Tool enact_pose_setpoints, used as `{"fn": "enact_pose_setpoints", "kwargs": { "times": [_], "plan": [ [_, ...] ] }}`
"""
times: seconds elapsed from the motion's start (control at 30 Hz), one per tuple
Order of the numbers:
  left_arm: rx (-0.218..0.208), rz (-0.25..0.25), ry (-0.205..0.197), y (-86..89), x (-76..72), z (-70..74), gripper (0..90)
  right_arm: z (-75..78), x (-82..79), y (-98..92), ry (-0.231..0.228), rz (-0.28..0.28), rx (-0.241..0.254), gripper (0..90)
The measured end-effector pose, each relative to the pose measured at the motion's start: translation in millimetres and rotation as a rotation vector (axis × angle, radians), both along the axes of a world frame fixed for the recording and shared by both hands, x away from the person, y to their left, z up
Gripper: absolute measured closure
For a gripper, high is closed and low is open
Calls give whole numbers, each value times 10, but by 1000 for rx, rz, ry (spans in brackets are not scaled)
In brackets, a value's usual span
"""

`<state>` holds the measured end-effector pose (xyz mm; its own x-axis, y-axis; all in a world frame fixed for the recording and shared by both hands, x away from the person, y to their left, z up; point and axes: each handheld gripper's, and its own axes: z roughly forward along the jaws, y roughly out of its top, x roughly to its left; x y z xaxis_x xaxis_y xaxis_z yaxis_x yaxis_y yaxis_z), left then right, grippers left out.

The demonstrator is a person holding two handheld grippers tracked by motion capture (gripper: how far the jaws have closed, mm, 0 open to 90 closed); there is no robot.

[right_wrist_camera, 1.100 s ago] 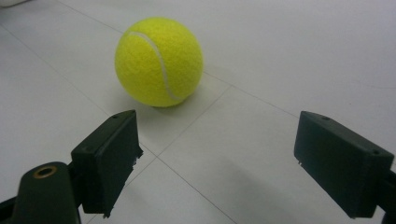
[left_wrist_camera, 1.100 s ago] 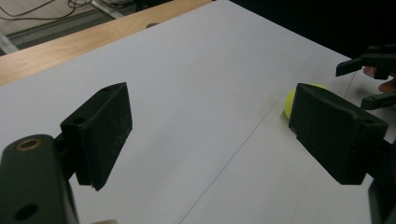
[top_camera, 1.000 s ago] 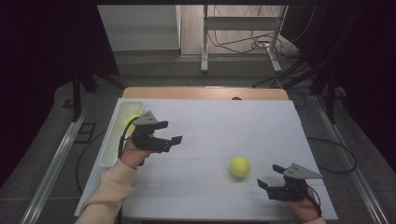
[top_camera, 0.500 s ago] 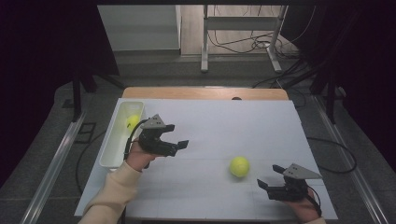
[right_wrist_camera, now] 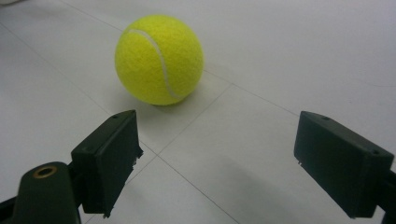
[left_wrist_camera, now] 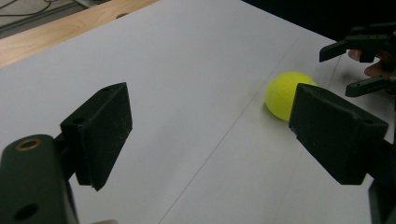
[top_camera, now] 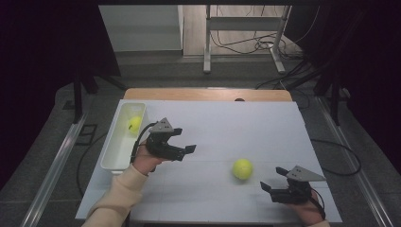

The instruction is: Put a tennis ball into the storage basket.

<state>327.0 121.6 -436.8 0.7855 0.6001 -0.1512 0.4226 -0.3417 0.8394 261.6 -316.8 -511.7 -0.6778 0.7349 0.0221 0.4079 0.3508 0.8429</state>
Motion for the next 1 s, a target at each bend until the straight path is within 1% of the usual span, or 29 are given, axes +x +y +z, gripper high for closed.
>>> {"fn": "enact_pose_setpoints", "kwargs": {
  "times": [0.03, 0.23, 0.4, 0.67, 1.0],
  "plan": [
    [6, -7, -3, -18, 1, 0, 140, 0, 1, 0, 0, 0, 0, 148],
    [7, -15, -9, -70, -2, 7, 140, 1, 1, -1, 0, 0, 0, 148],
    [15, -35, -12, -147, -2, 1, 139, -1, 2, 3, 1, 1, 0, 148],
    [14, -67, -20, -266, -4, 25, 139, -3, 3, 2, 4, -1, 1, 148],
    [25, -98, -13, -426, 8, 3, 139, -6, 7, 3, 6, 0, 1, 148]
  ]
}}
